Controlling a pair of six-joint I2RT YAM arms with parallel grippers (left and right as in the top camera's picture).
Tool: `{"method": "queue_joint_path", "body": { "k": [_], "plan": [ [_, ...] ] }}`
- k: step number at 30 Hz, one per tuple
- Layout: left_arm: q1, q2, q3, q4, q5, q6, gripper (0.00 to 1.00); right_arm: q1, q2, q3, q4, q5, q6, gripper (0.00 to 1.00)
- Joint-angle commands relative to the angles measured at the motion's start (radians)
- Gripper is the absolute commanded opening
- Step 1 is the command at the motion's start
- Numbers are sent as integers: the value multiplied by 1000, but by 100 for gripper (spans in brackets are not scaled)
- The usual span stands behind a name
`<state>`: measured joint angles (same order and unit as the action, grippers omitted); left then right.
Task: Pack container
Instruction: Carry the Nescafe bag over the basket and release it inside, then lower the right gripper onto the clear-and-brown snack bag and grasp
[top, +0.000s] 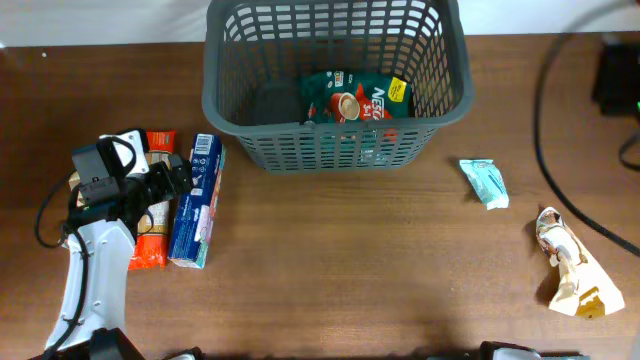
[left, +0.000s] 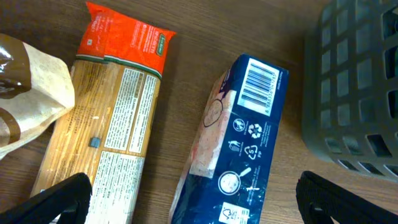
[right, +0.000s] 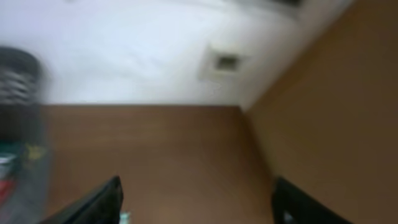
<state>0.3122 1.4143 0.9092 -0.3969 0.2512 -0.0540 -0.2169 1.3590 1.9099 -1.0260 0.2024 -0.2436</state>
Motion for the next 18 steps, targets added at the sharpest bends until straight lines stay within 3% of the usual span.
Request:
{"method": "queue_joint_path", "body": {
  "k": [1, 5, 8, 14, 18],
  "plan": [
    [6, 5, 15, 3, 11, -9, 99, -117, -26, -327, 68, 8, 19, 76],
    [6, 5, 15, 2, 11, -9, 99, -158, -17, -618, 73, 9, 138, 76],
    [6, 5, 15, 2, 11, -9, 99, -158, 12, -742, 74, 34, 137, 76],
    [6, 5, 15, 2, 11, -9, 99, -158, 68, -839, 84, 119, 137, 76],
    [6, 5, 15, 2, 11, -9, 99, -159, 95, -840, 65, 184, 11, 79]
  ]
}}
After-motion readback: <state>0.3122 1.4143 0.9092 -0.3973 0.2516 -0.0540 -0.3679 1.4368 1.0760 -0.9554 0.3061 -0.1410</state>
